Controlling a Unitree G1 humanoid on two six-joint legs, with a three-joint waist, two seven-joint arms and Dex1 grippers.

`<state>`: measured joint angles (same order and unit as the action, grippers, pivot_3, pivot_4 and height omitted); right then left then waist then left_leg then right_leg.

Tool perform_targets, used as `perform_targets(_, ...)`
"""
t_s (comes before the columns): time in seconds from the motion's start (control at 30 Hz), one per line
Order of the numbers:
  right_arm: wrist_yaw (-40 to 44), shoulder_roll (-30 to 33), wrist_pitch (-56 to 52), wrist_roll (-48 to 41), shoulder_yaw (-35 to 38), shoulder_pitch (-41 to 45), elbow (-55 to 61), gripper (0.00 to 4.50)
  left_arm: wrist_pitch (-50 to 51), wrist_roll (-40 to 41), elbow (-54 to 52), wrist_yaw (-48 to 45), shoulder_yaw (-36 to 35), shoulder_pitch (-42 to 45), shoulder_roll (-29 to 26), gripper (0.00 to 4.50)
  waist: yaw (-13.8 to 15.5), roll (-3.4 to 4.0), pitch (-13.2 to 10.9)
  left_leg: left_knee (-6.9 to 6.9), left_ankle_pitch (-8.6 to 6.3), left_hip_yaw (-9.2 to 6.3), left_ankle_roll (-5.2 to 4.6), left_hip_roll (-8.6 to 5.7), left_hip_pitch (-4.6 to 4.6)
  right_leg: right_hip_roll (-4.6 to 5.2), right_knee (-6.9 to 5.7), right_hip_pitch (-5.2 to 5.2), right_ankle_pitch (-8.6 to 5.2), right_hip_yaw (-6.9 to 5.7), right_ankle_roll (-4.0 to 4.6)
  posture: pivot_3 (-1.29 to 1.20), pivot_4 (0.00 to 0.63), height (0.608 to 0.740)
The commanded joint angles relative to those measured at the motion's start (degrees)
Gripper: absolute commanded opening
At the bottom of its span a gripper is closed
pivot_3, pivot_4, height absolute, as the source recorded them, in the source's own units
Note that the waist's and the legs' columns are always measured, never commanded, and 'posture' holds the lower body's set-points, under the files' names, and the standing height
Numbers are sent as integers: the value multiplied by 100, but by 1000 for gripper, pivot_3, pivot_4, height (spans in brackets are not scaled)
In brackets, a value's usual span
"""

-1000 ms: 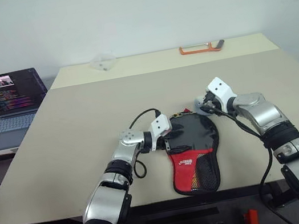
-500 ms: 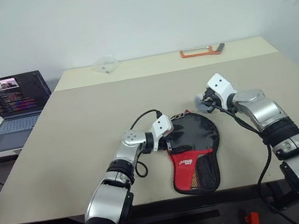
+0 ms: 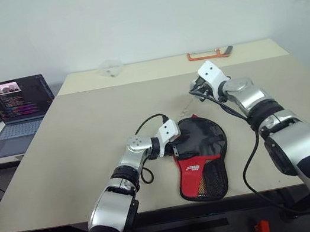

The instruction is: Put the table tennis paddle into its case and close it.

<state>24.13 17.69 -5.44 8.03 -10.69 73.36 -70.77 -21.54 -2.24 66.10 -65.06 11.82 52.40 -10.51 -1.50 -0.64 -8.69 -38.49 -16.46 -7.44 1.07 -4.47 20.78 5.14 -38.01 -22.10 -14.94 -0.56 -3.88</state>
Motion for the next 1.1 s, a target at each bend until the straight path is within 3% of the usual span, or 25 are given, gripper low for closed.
perform_targets(0.03,-366,211,237,167,139,229,-302,228,232,-493,414,30,326,-536,-117,4500,-1,-1,7,3,0,0,0,0,0,0,2,0,0,0,0,0,150,740)
perform_targets(0.2,-462,301,272,318,147,174,-462,228,253,-494,368,23,322,-621,-136,4500,-18,32,32,22,2,6,1,1,-2,0,0,12,0,8,1,0,150,740)
perform_targets(0.43,-189,976,236,525,114,-41,-364,228,282,-500,398,63,323,-609,-71,4500,-16,51,49,35,4,8,0,0,-4,0,6,15,-1,7,1,0,150,740)
perform_targets(0.63,757,1720,62,511,86,-449,388,228,306,-469,431,115,288,-563,19,4500,-1,58,51,39,5,9,-3,-1,-4,2,13,21,-2,5,-1,0,150,740)
perform_targets(0.73,1637,2222,-656,269,251,-1271,2103,226,336,-445,445,146,250,-534,56,4500,44,59,50,40,5,1,-3,-2,-3,3,26,33,-3,-5,-4,0,150,740)
perform_targets(0.93,2705,3441,-3390,-468,1158,-3953,6933,225,448,-382,477,71,159,-438,175,4500,167,71,57,49,3,-11,-5,-1,10,3,78,47,-9,-19,-15,0,150,740)
perform_targets(1.1,2827,3861,-4771,-950,1829,-5274,8824,225,506,-390,516,102,137,-354,234,4500,165,57,50,52,-6,-8,-17,2,1,6,102,71,-25,-21,-50,0,150,740)
